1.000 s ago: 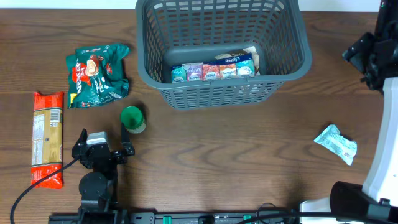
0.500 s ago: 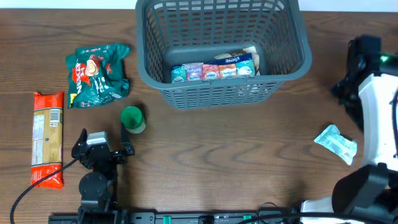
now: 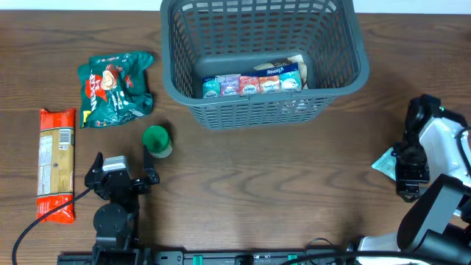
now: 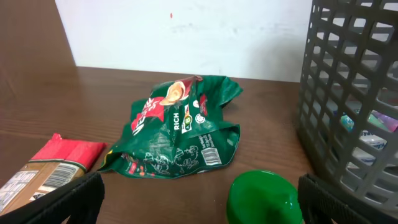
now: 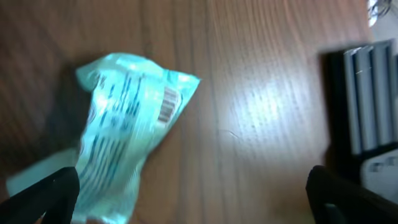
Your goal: Pack container
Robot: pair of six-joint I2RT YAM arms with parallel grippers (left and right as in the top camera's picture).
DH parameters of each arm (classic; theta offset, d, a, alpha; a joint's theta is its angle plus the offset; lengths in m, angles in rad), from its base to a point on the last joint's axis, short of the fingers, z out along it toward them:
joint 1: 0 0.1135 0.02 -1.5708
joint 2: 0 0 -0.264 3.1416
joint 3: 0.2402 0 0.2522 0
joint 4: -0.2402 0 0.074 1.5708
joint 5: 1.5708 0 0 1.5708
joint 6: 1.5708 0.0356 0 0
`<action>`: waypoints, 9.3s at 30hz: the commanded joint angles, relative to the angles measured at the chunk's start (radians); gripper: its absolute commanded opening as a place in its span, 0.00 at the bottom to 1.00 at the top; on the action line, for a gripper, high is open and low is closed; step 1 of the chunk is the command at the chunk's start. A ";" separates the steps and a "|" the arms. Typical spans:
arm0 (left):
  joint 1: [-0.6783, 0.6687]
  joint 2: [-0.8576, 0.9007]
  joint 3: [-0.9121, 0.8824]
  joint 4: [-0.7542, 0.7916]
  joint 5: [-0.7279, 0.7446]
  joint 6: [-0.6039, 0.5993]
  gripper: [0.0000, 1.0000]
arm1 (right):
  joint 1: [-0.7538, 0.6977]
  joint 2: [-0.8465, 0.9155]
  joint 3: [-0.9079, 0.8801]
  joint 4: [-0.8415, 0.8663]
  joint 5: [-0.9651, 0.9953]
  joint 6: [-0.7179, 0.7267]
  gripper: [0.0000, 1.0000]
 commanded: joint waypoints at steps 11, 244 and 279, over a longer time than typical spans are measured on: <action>0.006 0.003 -0.030 -0.018 -0.011 0.006 0.99 | -0.017 0.003 -0.043 0.224 0.020 0.046 0.99; 0.189 1.399 1.492 -0.842 0.167 0.029 0.98 | 0.092 0.285 1.382 -0.084 -0.217 -1.023 0.99; 0.277 1.991 1.690 -0.892 0.328 0.025 0.99 | 0.092 0.285 1.382 -0.084 -0.217 -1.023 0.99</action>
